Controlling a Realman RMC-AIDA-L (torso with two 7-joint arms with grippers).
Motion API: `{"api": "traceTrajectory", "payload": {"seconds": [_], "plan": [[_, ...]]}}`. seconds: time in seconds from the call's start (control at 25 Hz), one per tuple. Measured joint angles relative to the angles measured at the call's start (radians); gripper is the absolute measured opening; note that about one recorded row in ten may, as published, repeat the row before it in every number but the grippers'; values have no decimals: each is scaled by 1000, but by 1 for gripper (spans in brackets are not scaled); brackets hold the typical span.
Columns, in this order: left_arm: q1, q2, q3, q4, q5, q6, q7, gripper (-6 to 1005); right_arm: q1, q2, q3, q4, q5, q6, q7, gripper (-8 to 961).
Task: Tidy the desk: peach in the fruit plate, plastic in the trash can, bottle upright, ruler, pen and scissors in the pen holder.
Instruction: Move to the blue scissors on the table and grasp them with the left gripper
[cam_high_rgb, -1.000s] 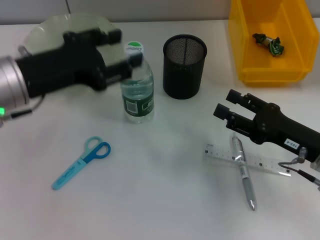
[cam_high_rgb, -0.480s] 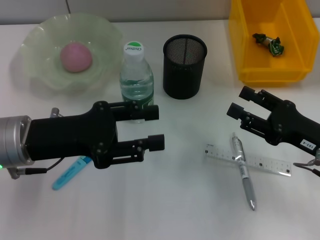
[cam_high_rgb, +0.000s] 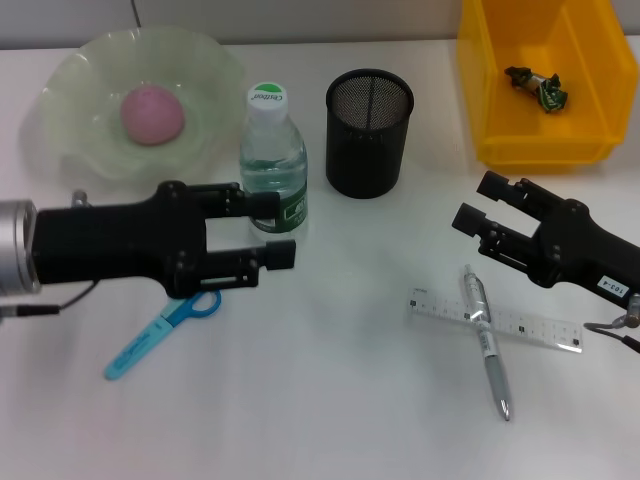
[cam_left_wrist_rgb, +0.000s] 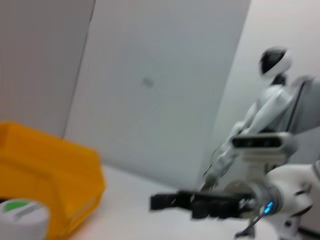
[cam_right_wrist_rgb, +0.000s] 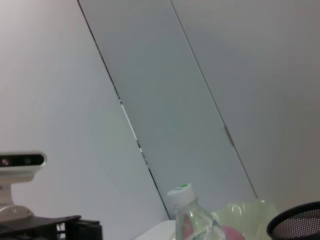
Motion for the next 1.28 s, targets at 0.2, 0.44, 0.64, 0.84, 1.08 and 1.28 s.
{"api": "traceTrajectory", "payload": {"seconds": [0.2, 0.44, 0.64, 0.84, 1.08, 1.28], "plan": [[-2, -19, -40, 172, 151, -21, -206, 620, 5, 0, 3, 0, 5, 6, 1, 740], [-10, -29, -32, 402, 357, -19, -513, 619, 25, 2, 1, 0, 6, 43, 3, 740], [-15, -29, 23, 530, 504, -2, -691, 620, 56, 1, -6, -6, 6, 53, 2, 740], [-46, -31, 126, 573, 667, 4, -828, 620, 102, 1, -1, -8, 6, 58, -3, 740], [-114, -36, 217, 540, 815, -8, -952, 620, 155, 3, -7, -8, 6, 94, -10, 740], [-133, -35, 237, 500, 869, -29, -999, 620, 164, 4, -5, -6, 7, 113, -12, 740]]}}
